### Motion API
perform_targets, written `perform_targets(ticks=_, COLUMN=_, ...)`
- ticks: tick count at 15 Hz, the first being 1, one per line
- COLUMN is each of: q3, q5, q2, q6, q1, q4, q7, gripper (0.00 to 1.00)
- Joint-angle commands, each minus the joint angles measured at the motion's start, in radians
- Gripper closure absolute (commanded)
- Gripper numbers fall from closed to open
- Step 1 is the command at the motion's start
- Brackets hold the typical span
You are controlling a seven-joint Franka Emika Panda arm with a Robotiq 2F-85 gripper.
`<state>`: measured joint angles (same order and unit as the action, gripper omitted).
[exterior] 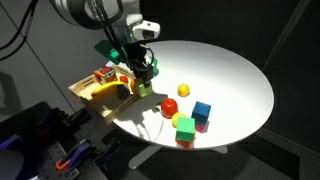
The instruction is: Put the strawberry in the box, then stack the light green toy block on the grey toy block in the box
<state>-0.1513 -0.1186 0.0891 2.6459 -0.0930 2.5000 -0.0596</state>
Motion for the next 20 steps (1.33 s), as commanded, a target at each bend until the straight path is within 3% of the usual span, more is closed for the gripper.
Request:
perform_targets(ticks=1, q3=0.036, q5=0.005, q2=-0.056, q6=-0.039, q1=0.006, q4=0.035, q7=0.080, gripper=0.71)
perform_targets(ticks=20, q3=0.139, q5=0.001, q2=-0.094, q6=0.017, q1=0.082, q4=0.104, q7=0.102, gripper=0.71)
